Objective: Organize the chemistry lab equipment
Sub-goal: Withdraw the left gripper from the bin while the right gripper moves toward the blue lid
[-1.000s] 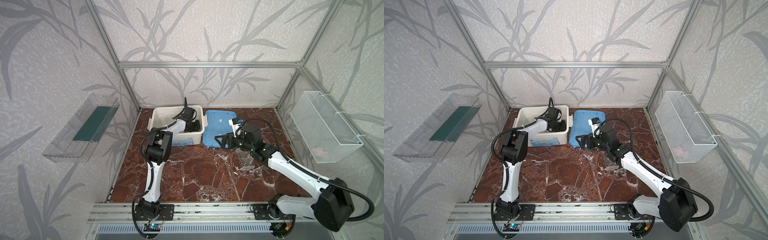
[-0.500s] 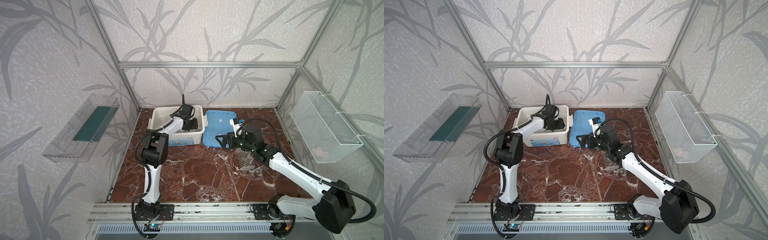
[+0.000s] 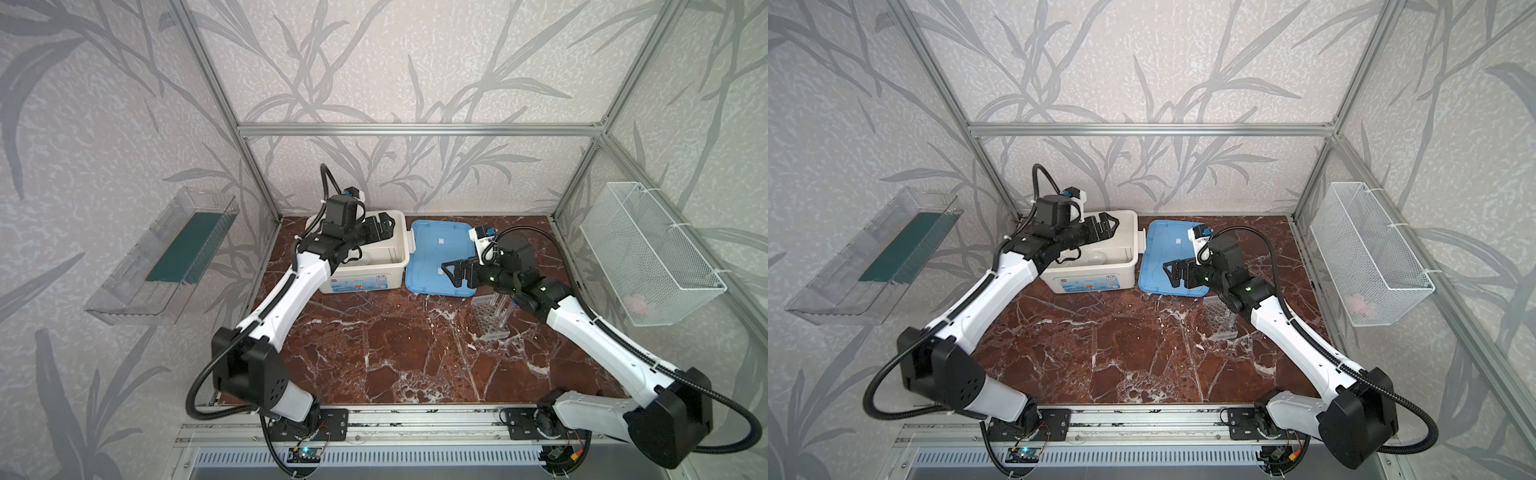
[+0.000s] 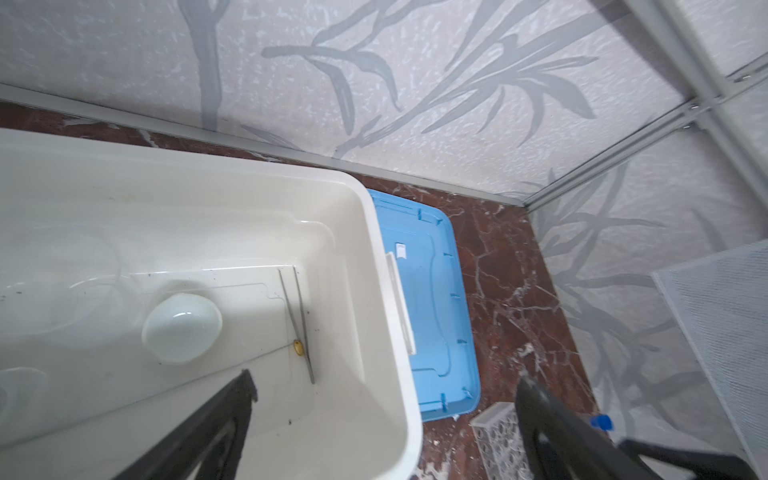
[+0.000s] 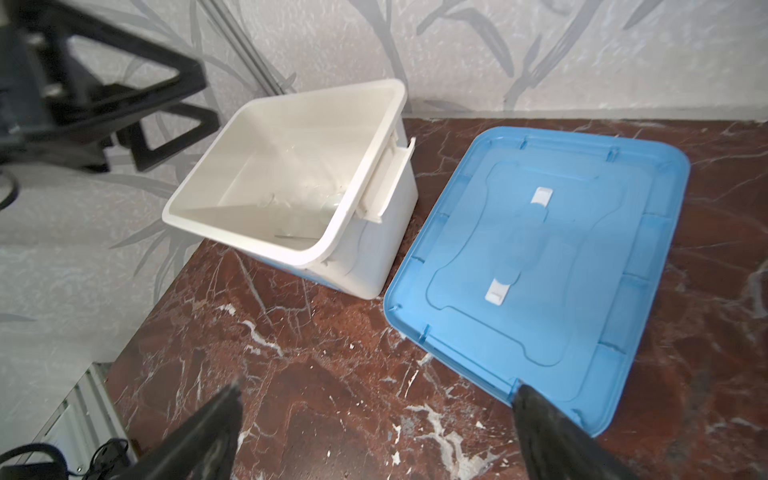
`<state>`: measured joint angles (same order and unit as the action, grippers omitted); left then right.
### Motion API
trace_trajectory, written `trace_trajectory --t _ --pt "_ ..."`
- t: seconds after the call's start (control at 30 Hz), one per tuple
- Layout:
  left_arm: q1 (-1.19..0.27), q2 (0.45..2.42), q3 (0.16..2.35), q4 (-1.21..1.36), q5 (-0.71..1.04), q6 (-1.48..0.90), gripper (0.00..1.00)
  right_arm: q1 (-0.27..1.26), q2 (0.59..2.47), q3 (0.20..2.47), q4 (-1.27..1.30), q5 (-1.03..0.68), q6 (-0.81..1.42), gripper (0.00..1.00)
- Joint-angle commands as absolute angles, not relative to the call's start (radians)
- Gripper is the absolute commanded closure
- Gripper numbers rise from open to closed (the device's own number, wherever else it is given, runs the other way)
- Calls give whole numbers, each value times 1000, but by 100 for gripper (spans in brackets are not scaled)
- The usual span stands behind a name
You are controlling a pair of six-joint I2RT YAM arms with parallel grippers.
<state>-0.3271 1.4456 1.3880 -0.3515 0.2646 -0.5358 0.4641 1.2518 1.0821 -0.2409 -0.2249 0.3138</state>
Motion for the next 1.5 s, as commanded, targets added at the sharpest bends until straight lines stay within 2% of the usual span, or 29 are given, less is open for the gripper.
trace_trajectory --t 0.0,0.1,0.17,0.33,0.5,0.6,0.7,0.8,0.87,1.0,1.2,1.47 --pt "-371 1343 1352 -375 294 -600 1 426 1304 1177 -376 -215 248 1" --pt "-388 1283 1313 -425 314 -670 1 387 1371 1268 -468 -197 219 1" --pt "-410 1249 1224 -332 348 -754 1 355 1407 1295 -480 -193 220 1" --pt "-575 1186 1064 -204 184 -821 1 301 1556 1426 -592 -143 211 1" --pt "-612 1135 952 -123 144 -889 1 265 1674 1501 -643 -98 201 1" --pt "-635 1134 909 -96 109 -910 1 237 1760 1526 -646 -127 231 5" --pt "-652 1164 922 -117 120 -902 1 230 1838 1567 -666 -139 240 5" --pt "-656 1163 870 -33 128 -961 1 230 1901 1592 -665 -131 241 7" --pt "-674 1159 851 -28 72 -956 1 227 1939 1617 -678 -112 236 8" --pt "-715 1157 851 -85 -60 -927 1 211 2009 1658 -699 -92 231 16" --pt "-735 1184 815 -26 -100 -939 1 198 2091 1689 -708 -91 213 36" --pt "-757 1273 842 -18 -72 -944 1 185 2166 1728 -719 -95 204 46"
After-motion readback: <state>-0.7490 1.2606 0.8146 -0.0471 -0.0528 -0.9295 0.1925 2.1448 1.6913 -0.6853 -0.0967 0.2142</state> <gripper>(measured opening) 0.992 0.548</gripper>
